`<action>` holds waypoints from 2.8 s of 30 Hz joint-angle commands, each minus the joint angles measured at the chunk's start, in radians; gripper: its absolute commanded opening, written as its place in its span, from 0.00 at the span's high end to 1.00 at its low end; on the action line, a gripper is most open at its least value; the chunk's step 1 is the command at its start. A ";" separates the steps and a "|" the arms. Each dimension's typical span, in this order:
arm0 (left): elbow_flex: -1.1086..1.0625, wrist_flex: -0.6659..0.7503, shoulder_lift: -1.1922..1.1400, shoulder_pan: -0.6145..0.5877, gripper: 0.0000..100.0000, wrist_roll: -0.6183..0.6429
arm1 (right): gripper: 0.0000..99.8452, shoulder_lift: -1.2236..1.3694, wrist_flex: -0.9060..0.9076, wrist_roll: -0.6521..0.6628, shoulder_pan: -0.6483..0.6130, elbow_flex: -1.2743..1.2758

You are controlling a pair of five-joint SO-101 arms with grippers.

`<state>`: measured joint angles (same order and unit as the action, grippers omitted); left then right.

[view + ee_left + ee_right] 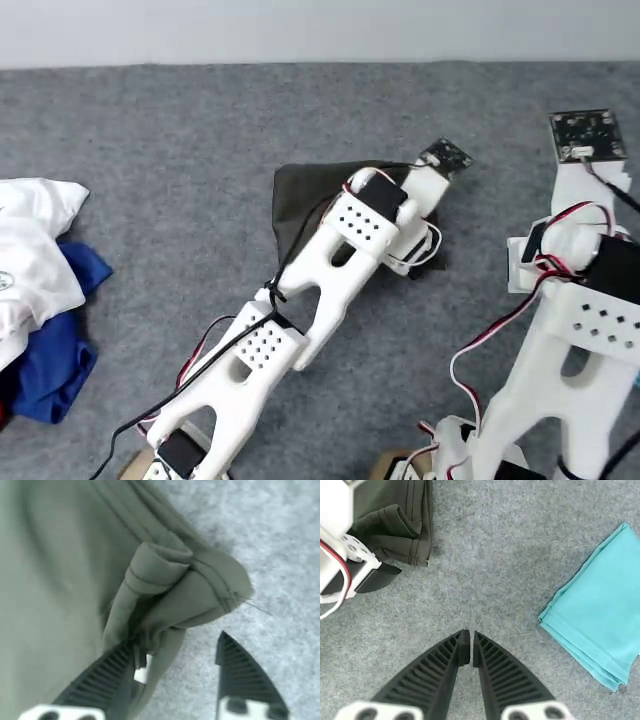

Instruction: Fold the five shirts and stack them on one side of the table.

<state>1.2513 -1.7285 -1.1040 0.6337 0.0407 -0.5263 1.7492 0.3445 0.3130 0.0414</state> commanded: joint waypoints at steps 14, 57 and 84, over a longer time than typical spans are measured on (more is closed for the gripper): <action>0.002 0.008 0.272 -0.130 0.81 0.006 | 0.97 -0.033 -0.056 0.009 0.012 0.041; 0.058 0.166 0.057 -0.442 0.95 -0.130 | 0.97 -0.035 -0.045 0.009 0.008 0.040; 0.062 0.235 -0.109 -0.583 0.96 -0.215 | 0.97 -0.035 -0.044 0.009 0.012 0.040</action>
<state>1.2789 -1.4630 -1.2344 0.0767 -0.1481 -0.5263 1.7108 0.3445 0.3161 0.0905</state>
